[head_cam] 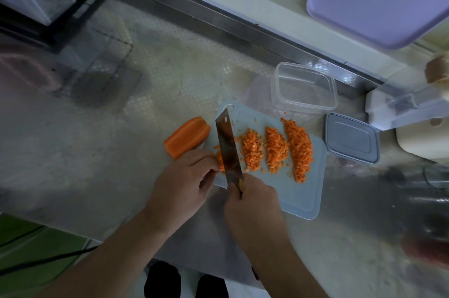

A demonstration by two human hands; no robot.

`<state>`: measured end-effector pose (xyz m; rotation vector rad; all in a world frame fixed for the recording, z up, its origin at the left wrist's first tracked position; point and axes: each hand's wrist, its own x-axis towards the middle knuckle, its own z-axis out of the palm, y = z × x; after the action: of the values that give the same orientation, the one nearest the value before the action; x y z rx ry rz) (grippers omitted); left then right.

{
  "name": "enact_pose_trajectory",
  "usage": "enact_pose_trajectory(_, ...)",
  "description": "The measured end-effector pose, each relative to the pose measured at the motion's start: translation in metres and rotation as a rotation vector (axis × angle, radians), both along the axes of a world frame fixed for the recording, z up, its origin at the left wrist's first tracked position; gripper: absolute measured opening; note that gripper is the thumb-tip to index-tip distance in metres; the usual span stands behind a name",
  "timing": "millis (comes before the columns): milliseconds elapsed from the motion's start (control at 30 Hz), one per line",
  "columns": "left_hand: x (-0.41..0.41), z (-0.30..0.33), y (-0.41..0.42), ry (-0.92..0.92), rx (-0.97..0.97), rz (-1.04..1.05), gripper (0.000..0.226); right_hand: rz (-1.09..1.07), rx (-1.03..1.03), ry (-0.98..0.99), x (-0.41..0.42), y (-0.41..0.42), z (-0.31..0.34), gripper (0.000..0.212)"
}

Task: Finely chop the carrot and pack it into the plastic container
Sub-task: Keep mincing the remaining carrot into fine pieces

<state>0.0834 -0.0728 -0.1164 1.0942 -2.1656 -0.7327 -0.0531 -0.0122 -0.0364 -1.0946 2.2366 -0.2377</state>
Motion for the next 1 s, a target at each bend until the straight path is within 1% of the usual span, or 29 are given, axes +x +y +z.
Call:
enact_pose_trajectory(200, 0.000, 0.001, -0.003, -0.036, 0.009, -0.021, 0.010, -0.014, 0.106, -0.023, 0.005, -0.006, 0.000, 0.018)
enact_pose_trajectory(300, 0.000, 0.003, -0.005, -0.062, 0.019, -0.016, 0.015, -0.002, 0.139, -0.021, 0.008, -0.011, 0.000, 0.017)
enact_pose_trajectory(433, 0.000, 0.007, -0.006, -0.060, 0.037, -0.030, 0.018, -0.005, 0.084, -0.023, 0.010, -0.006, -0.004, 0.016)
enact_pose_trajectory(533, 0.000, 0.006, -0.006, -0.052, 0.054, -0.033, 0.014, -0.057, 0.005, -0.050, 0.008, -0.001, -0.008, 0.022)
enact_pose_trajectory(600, 0.001, 0.004, -0.005, -0.037, 0.063, -0.041, 0.016, -0.067, -0.023, -0.042, 0.005, 0.000, -0.008, 0.025)
enact_pose_trajectory(700, 0.006, 0.005, -0.003, -0.005, 0.069, -0.053, 0.018, -0.054, -0.028, -0.025, 0.002, 0.001, -0.002, 0.028)
enact_pose_trajectory(833, 0.008, 0.006, -0.003, -0.011, 0.052, -0.026, 0.019, -0.037, -0.023, -0.048, 0.003, -0.001, 0.004, 0.028)
enact_pose_trajectory(1000, 0.006, 0.003, -0.004, -0.044, 0.010, -0.004, 0.012, -0.036, 0.046, -0.051, 0.007, -0.006, -0.002, 0.023)
